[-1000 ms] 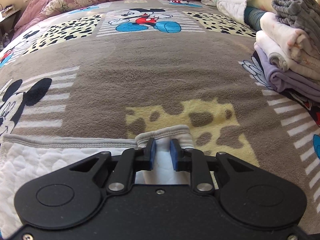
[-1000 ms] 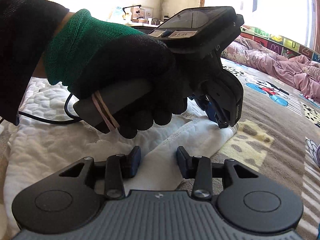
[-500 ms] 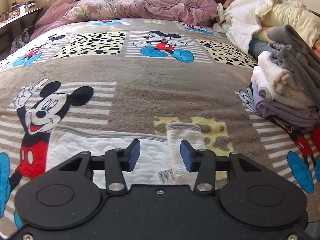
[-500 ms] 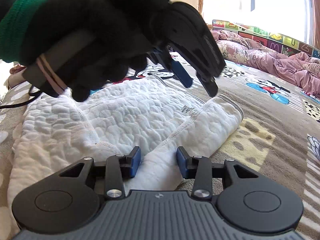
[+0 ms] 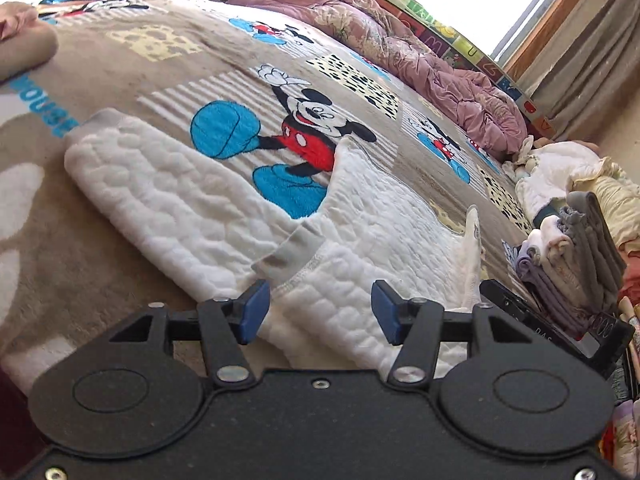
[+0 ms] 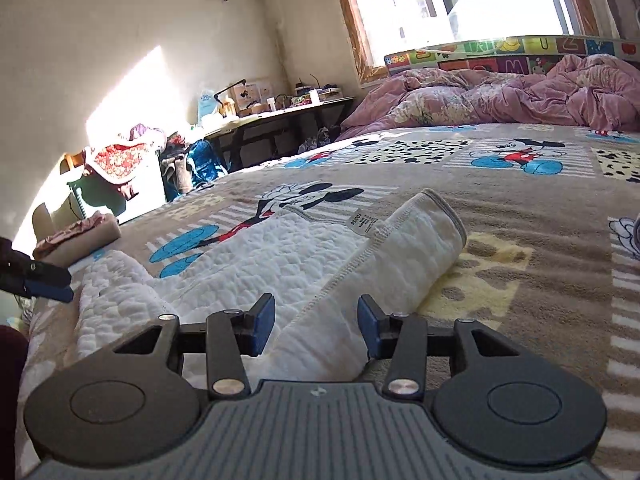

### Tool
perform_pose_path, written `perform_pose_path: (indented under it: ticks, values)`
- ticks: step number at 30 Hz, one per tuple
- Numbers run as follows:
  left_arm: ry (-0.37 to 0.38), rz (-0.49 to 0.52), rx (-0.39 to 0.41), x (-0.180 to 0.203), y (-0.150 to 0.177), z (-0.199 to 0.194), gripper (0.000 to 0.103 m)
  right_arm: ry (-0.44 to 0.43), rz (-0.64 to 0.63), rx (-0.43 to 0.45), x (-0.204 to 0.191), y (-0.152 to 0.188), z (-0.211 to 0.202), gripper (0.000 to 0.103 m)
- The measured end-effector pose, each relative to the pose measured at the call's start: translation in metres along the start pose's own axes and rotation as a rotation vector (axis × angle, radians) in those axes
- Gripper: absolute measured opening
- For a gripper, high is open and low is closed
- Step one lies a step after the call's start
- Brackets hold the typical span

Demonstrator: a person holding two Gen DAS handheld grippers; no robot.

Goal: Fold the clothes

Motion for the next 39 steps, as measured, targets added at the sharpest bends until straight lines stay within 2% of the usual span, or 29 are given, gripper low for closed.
perform_pose_path:
  ticks: [1,5,8,12,17,19,21,25,27,31,32,33,37,39]
  values:
    - [0.007,-0.009,-0.009,0.000,0.002,0.004,0.055,-0.014,0.049,0.021,0.008,-0.002,-0.005,0.047]
    - [0.038,-0.059,-0.014,-0.001,0.003,0.019,0.055,-0.013,0.043,0.006,0.008,0.000,-0.002,0.048]
    - [0.032,-0.065,0.015,0.000,0.003,0.020,0.054,-0.012,0.038,-0.004,0.008,0.001,0.001,0.048]
    - [0.034,-0.084,0.067,-0.002,0.003,0.016,0.040,-0.011,0.032,-0.019,0.008,0.003,0.004,0.048]
    - [0.023,-0.094,0.109,-0.005,0.002,0.018,0.035,0.008,-0.029,-0.054,-0.001,0.006,0.012,0.045]
    - [0.044,-0.155,0.126,-0.013,0.003,0.017,0.035,0.010,-0.027,-0.056,-0.001,0.006,0.013,0.045]
    - [0.070,-0.208,0.152,-0.019,0.007,0.012,0.039,0.004,-0.001,-0.038,0.002,0.006,0.008,0.045]
    - [0.161,-0.299,0.121,-0.024,0.027,0.007,0.039,0.008,0.017,-0.036,0.005,0.006,0.008,0.045]
    - [0.182,-0.270,0.119,-0.019,0.028,0.008,0.039,0.014,0.009,-0.043,0.005,0.006,0.009,0.045]
    - [0.156,-0.262,0.124,-0.014,0.029,0.018,0.038,0.022,0.011,-0.033,0.006,0.005,0.007,0.045]
    - [0.137,-0.244,0.122,-0.012,0.028,0.019,0.026,0.023,0.018,-0.027,0.007,0.005,0.006,0.045]
    - [0.121,-0.223,0.123,-0.009,0.026,0.018,0.007,0.023,0.030,-0.021,0.009,0.005,0.005,0.045]
    - [0.096,-0.023,0.195,0.023,0.015,-0.003,0.006,0.005,0.110,0.009,0.022,0.002,0.000,0.045]
    - [0.111,0.091,0.228,0.047,0.007,-0.014,0.006,-0.015,0.149,0.017,0.028,0.001,-0.001,0.045]
Point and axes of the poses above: each gripper's, at about its wrist camera, not at the fingertips, and z roughly the way its jaws point, x to its right, y to its underside, the point moved 5 cm from there along z, roughly the way its jaws point, and after that the axes turned 9 degrees about -x, right-handed, at the moved point
